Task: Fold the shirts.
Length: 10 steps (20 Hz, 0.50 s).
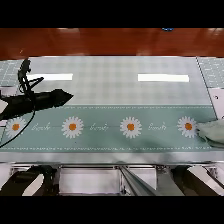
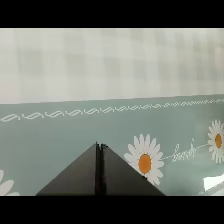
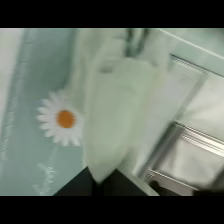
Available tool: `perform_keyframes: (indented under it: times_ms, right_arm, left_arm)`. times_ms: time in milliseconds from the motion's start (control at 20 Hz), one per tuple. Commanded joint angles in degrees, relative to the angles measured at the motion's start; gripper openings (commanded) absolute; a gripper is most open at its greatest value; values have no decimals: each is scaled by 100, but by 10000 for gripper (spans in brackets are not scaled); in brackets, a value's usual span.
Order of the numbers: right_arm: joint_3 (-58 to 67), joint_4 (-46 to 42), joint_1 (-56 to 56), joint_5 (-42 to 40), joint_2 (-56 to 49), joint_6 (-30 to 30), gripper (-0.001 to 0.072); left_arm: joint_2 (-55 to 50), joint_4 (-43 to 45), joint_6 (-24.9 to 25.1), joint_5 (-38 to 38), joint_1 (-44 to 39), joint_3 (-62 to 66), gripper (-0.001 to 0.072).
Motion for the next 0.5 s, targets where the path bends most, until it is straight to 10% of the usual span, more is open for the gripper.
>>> perform_keyframes:
  times_ms: [0,50,150,450]
  right_arm:
    - [-643,-1434,-354,35,367,-4,20]
    - [-767,-1668,-356,39,415,-7,70]
    - [-992,-1893,-356,44,457,-26,413]
    - [-1012,-1460,-339,44,468,223,384]
  left_arm:
    - [-7,4,4,223,-4,7,17]
    - [-7,4,7,267,-4,7,18]
    - [-7,7,24,323,-4,7,17]
    - [-402,7,343,612,-2,470,17]
